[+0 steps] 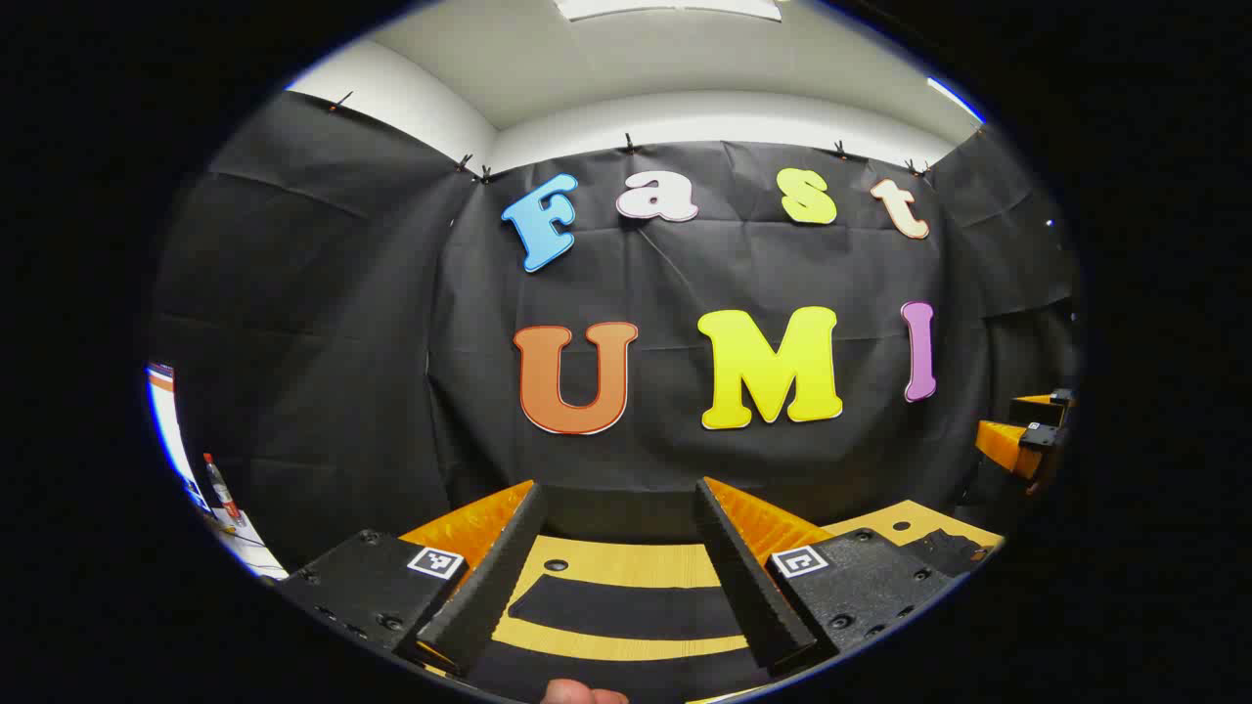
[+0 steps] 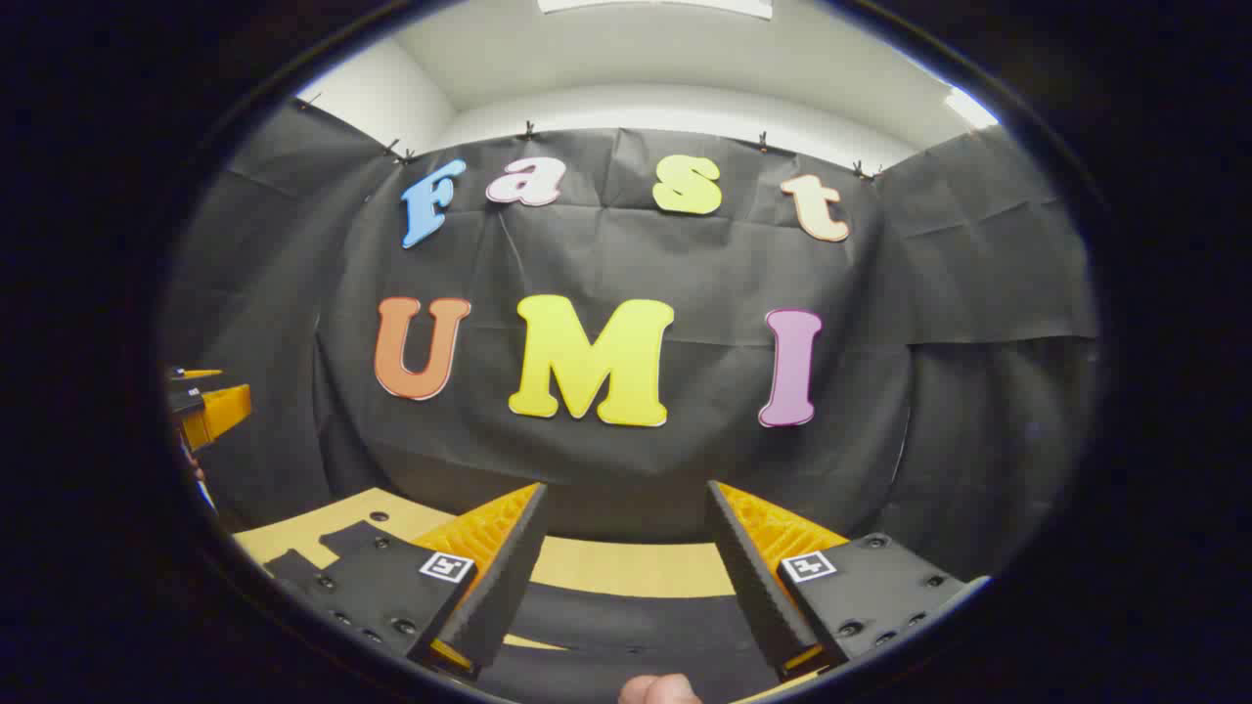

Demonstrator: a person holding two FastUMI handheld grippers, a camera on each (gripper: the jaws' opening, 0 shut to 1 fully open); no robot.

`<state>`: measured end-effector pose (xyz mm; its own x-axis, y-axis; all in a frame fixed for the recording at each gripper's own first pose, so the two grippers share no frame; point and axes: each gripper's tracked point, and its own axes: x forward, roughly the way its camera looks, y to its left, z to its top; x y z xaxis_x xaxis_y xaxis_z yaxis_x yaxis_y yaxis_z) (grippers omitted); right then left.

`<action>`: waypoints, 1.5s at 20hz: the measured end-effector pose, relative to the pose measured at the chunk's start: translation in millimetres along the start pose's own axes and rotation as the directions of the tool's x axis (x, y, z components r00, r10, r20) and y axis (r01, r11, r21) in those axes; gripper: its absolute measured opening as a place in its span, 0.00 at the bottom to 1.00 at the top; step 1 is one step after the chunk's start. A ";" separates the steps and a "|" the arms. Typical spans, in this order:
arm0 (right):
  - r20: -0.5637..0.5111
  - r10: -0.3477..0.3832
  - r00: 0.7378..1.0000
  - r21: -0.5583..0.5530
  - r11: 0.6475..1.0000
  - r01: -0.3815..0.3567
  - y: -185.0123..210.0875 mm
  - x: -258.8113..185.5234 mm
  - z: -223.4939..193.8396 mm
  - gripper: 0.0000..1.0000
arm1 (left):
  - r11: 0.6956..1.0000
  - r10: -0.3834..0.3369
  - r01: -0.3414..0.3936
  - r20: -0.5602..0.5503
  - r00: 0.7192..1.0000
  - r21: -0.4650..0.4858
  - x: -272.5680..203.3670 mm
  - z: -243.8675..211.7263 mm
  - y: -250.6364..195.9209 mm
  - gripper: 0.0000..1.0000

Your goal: Grasp the waist and the cuffs of the jeans and fold them to make the two legs overlap; first hold the waist and fold one-third of the jeans toward the cuffs, then hold the cuffs and fold the remaining one-third in the same direction to finish folding.

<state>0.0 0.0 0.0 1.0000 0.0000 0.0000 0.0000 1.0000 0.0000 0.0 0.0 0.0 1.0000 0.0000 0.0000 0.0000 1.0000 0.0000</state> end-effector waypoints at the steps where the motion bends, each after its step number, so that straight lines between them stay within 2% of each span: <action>1: -0.005 -0.009 1.000 0.000 1.000 0.009 -2.1 0.2 -1.2 0.97 | 1.000 -0.001 0.001 -0.004 1.000 -0.001 2.4 -1.5 -1.1 0.98; 10: -0.034 -0.054 0.998 0.004 0.999 0.055 -12.9 1.6 -5.9 0.98 | 1.000 -0.012 0.012 -0.033 0.999 0.020 18.8 -15.4 -12.6 0.98; 24: -0.046 -0.078 0.996 0.006 0.997 0.078 -18.8 2.8 -8.8 0.97 | 0.999 -0.004 0.007 -0.068 0.998 0.044 26.9 -27.3 -12.7 0.98; 30: -0.042 -0.063 0.997 0.019 0.998 0.064 -14.6 5.6 -7.8 0.97 | 0.998 0.003 0.000 -0.058 0.998 0.057 25.1 -23.3 -8.7 0.98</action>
<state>5.6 -14.6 -7.8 0.9971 -0.0629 -0.0419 0.0637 0.9978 0.0187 25.1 -8.7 -23.3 0.9983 0.0033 -0.0582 0.0000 0.9984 0.0571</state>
